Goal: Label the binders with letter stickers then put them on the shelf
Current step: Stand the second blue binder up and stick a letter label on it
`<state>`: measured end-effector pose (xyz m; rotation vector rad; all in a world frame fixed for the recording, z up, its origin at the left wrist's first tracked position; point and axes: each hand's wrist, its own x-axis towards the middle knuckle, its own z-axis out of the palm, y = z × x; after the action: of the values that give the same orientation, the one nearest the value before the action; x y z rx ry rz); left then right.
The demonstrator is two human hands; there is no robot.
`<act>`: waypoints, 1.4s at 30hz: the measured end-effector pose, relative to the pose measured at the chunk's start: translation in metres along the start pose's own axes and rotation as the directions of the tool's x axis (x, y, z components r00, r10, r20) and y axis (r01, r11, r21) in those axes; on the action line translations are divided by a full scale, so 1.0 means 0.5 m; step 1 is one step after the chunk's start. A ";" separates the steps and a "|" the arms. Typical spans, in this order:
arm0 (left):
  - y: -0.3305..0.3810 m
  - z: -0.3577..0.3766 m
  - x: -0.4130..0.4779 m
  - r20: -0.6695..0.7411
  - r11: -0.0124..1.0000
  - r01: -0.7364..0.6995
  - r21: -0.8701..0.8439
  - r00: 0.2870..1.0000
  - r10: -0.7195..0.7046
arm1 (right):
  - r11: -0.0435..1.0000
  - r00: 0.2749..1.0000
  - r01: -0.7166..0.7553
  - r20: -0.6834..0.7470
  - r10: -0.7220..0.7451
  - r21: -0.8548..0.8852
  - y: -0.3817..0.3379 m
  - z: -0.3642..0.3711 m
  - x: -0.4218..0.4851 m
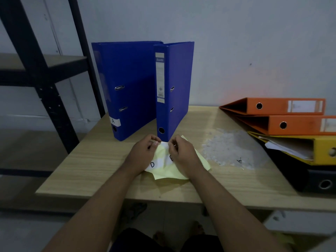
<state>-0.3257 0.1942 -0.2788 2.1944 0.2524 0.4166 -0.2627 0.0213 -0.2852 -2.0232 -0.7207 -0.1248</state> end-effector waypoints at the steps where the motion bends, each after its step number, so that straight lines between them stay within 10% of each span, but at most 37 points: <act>1: 0.000 0.000 -0.001 -0.002 1.000 -0.005 0.004 1.000 0.005 | 1.000 1.000 -0.005 -0.013 0.005 0.007 0.000 -0.001 0.000; 24: -0.022 0.009 0.003 -0.057 0.988 -0.091 0.124 0.993 0.098 | 1.000 0.908 0.000 -0.419 0.000 0.001 0.020 -0.002 0.003; 31: -0.025 0.012 0.010 -0.154 0.981 -0.087 0.176 0.982 0.114 | 0.976 0.845 -0.111 -0.499 0.191 0.186 0.016 -0.014 0.010; 37: -0.001 -0.001 -0.009 -0.014 0.941 -0.320 0.106 0.946 0.323 | 0.993 0.940 0.088 -0.322 -0.110 -0.084 0.010 0.012 0.004; 42: 0.023 -0.015 -0.022 0.037 0.956 -0.180 -0.231 0.980 0.194 | 0.964 0.937 0.234 -0.235 -0.259 -0.129 0.008 0.020 0.001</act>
<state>-0.3385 0.1892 -0.2679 2.0076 -0.0360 0.4601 -0.2620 0.0281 -0.2934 -1.9560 -0.8169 -0.5635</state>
